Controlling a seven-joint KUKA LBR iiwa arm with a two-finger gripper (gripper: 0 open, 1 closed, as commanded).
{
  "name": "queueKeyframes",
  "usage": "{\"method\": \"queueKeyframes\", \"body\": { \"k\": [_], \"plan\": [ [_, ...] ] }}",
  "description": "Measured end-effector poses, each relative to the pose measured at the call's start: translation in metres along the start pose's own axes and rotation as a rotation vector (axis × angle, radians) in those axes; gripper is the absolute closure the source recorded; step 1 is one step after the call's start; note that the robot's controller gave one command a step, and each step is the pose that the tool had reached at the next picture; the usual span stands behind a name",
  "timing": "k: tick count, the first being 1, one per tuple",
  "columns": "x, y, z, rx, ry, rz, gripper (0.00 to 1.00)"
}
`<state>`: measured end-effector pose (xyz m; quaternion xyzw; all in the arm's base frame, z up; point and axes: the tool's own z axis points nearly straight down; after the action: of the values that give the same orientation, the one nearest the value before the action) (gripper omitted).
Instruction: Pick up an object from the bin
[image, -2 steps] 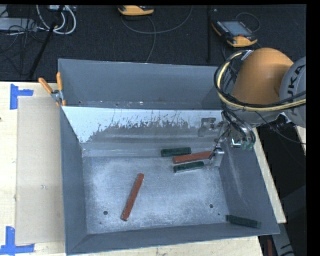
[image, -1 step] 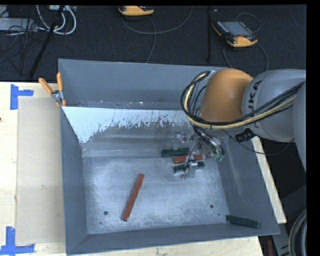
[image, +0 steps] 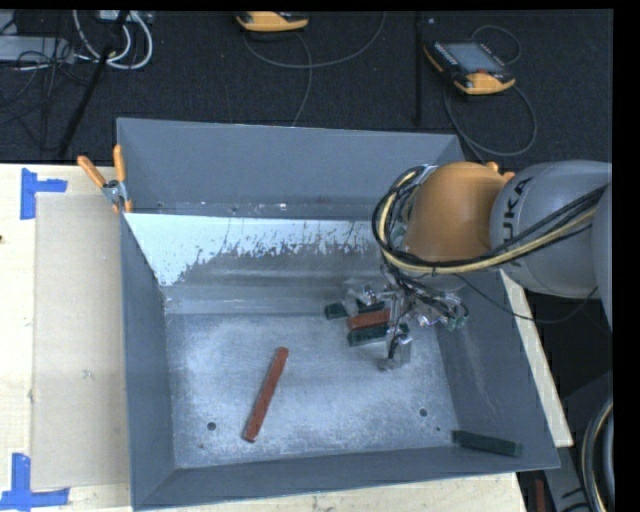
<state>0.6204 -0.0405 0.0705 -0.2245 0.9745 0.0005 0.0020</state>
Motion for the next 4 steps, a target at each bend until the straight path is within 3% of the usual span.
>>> {"method": "queueKeyframes", "body": {
  "k": [1,2,3,4],
  "plan": [
    [0.0,0.0,0.0,0.0,0.0,0.001,0.0],
    [0.011,-0.026,0.0,0.0,0.0,0.09,0.0],
    [0.008,-0.027,-0.005,0.003,-0.009,0.091,1.0],
    [0.02,-0.024,-0.154,0.005,-0.006,0.1,1.0]
  ]
}}
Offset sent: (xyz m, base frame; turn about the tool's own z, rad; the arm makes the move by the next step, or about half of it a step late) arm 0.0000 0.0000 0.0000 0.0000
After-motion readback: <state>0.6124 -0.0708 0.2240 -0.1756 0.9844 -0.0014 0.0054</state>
